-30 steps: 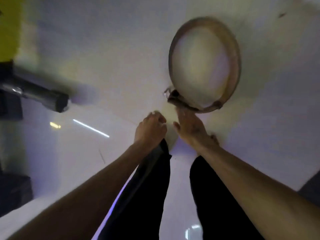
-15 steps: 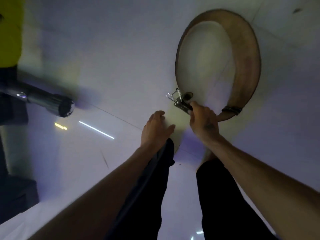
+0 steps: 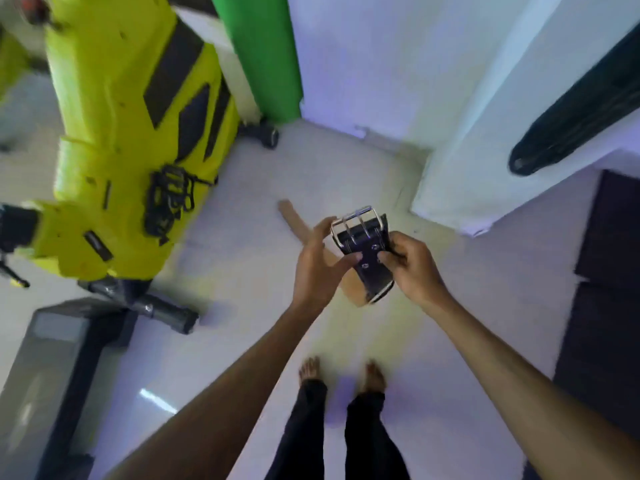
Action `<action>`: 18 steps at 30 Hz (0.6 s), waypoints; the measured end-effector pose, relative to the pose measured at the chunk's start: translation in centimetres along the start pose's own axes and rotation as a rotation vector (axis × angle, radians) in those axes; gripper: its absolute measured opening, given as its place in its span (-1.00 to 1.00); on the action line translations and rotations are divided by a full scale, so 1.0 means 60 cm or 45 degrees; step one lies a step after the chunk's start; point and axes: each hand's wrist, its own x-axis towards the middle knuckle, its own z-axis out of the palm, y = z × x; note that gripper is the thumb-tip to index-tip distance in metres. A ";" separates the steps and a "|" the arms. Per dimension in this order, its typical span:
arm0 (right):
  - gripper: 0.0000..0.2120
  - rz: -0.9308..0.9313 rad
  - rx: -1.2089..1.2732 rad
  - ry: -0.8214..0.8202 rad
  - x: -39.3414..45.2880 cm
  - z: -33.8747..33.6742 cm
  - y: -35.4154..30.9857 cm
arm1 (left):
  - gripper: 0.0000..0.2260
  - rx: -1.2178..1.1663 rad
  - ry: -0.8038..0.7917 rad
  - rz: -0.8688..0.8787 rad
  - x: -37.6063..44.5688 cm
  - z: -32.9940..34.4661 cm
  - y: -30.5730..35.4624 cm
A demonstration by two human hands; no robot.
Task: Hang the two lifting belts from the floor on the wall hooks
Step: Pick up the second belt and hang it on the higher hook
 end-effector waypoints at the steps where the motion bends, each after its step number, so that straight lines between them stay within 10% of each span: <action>1: -0.81 -0.030 0.090 0.024 -0.020 -0.024 -0.044 | -0.41 -0.028 0.007 0.069 -0.010 -0.010 0.050; 18: -0.88 -0.635 0.223 0.573 -0.397 -0.288 -0.565 | -0.64 -0.359 -0.148 1.016 -0.243 -0.126 0.675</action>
